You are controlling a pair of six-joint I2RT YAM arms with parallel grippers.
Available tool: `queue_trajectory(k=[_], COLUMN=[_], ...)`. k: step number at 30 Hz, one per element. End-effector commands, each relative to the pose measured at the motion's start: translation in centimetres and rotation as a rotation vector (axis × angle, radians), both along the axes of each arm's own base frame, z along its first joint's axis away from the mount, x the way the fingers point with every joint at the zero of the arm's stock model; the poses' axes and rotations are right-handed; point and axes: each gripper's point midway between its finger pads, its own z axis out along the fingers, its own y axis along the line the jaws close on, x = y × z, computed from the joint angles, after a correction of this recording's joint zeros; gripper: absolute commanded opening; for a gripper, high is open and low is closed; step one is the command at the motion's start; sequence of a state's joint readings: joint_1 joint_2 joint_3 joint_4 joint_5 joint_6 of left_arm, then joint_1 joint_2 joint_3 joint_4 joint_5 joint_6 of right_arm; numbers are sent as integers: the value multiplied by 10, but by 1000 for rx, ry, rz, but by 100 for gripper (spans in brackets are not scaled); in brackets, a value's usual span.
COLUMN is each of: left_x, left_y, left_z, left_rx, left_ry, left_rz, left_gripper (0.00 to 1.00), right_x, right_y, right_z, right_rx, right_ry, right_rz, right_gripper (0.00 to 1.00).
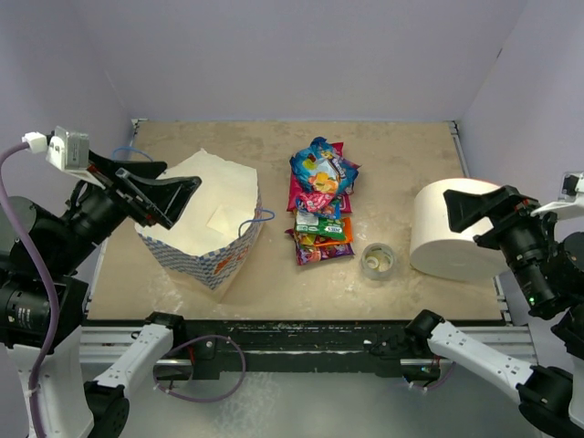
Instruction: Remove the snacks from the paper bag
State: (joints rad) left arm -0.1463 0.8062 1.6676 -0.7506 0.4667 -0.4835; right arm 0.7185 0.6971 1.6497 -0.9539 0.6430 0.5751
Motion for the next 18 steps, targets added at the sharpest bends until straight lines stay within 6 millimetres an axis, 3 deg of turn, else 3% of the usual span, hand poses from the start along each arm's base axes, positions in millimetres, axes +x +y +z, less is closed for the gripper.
queue_trajectory(k=[1,5,18], left_x=[-5,-9,3], left_y=[-7,2,7], left_z=[27,25,25], left_rx=[-25,-22,-34], left_ry=[-81,-100,-89], left_rz=[-46,5,51], left_gripper=[99,99,99], right_x=[-6,-2,8], right_y=[-5,0,1], right_z=[17,13,37], right_rx=[65,50,-10], right_ry=[-66,-76,-110], right_rz=[-3,12,-4], right_gripper=[100,99,100])
